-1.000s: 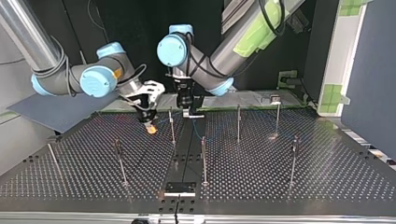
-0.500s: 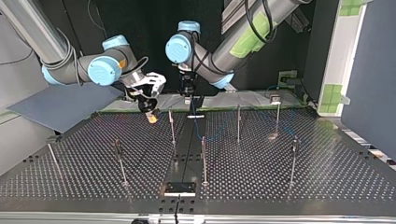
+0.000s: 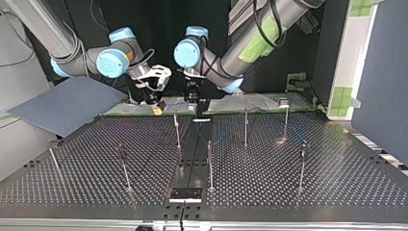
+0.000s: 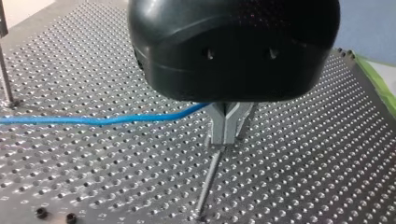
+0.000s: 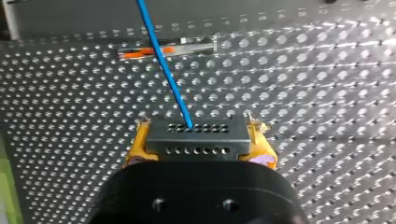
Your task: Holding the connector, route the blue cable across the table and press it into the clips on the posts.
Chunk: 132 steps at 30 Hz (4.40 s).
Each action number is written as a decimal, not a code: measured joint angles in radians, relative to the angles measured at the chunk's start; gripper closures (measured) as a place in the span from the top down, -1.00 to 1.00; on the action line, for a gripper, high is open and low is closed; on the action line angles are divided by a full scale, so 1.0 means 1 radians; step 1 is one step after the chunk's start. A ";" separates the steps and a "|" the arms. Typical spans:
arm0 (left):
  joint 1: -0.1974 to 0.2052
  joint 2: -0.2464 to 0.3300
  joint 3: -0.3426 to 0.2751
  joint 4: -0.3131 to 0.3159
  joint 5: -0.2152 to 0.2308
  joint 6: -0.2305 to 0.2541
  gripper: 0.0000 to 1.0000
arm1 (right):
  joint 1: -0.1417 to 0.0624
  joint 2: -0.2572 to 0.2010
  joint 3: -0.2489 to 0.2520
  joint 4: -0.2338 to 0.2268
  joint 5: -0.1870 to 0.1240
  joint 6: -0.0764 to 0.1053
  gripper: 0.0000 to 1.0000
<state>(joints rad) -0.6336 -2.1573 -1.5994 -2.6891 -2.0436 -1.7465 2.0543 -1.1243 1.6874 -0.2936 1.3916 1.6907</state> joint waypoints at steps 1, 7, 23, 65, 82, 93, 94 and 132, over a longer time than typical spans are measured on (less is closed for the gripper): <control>0.002 -0.006 0.000 0.002 0.004 0.000 -1.00 | 0.000 0.000 0.005 -0.005 -0.001 0.004 -1.00; 0.007 -0.031 0.004 0.021 0.020 -0.001 -1.00 | -0.008 0.003 0.061 -0.052 -0.002 0.040 -1.00; 0.010 -0.038 0.008 0.054 0.071 -0.003 -1.00 | -0.068 0.015 0.091 -0.128 -0.051 0.085 -1.00; 0.131 -0.138 0.199 0.019 0.162 -0.016 -1.00 | -0.160 0.130 -0.062 -0.120 -0.179 0.086 -1.00; 0.125 -0.137 0.203 -0.022 0.148 -0.003 -0.47 | -0.187 0.142 -0.141 -0.094 -0.203 0.081 -1.00; 0.076 -0.135 0.203 -0.103 0.065 0.053 0.96 | -0.196 0.142 -0.142 -0.073 -0.203 0.064 -1.00; 0.072 -0.135 0.203 -0.110 0.058 0.059 0.96 | -0.197 0.142 -0.142 -0.073 -0.203 0.063 -1.00; -0.196 -0.056 0.276 -0.168 -0.180 0.020 0.96 | -0.283 0.142 -0.142 -0.033 -0.220 0.047 -1.00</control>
<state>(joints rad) -0.8298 -2.2128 -1.3231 -2.8568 -2.2234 -1.7268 1.7712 -0.9827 1.5457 -0.3269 1.1713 1.7374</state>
